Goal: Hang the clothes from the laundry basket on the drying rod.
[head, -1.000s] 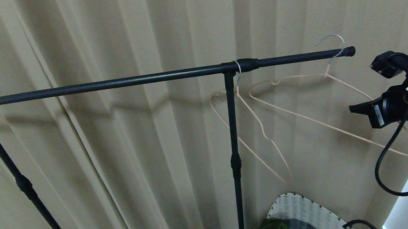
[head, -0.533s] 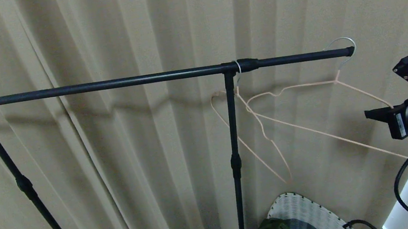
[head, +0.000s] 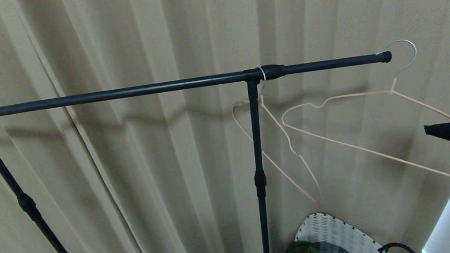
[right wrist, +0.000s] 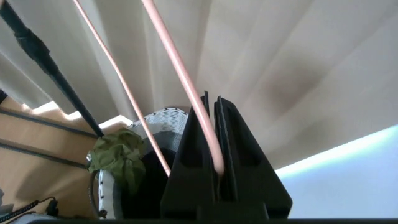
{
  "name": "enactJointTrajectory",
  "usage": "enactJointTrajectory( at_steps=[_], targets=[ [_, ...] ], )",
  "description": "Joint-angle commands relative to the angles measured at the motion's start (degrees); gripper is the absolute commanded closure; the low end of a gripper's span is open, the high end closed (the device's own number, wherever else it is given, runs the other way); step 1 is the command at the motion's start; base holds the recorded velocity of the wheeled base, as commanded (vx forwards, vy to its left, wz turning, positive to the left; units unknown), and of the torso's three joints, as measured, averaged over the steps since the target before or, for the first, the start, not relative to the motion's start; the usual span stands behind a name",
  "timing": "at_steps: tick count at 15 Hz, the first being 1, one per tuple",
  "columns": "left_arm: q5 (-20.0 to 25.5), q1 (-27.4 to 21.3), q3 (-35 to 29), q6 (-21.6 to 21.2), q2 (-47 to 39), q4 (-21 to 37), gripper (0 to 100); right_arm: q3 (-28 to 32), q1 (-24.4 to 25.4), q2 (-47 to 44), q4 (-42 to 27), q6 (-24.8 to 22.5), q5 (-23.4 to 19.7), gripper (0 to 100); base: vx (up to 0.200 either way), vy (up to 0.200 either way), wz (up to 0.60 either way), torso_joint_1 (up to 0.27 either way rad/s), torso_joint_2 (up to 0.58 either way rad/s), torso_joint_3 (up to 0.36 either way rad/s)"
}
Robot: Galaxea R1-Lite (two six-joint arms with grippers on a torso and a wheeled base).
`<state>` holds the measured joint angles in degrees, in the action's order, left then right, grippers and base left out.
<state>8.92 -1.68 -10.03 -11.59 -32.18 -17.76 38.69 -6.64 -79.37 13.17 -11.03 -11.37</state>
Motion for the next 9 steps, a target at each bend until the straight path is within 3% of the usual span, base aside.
enactJointTrajectory(
  at_steps=[1, 9],
  targets=[
    [0.0, 0.1, -0.1, 0.0, -0.2, 0.0, 100, -1.8, -1.0, 2.4, -0.1, 0.0, 0.0, 100, -0.200, 0.000, 0.00, 0.007, 0.00, -0.007],
    [0.0, 0.1, 0.1, 0.0, -0.2, 0.0, 100, -8.5, -3.2, 7.6, -0.1, 0.0, 3.1, 100, -0.200, 0.000, 0.00, 0.002, 0.00, 0.000]
  ],
)
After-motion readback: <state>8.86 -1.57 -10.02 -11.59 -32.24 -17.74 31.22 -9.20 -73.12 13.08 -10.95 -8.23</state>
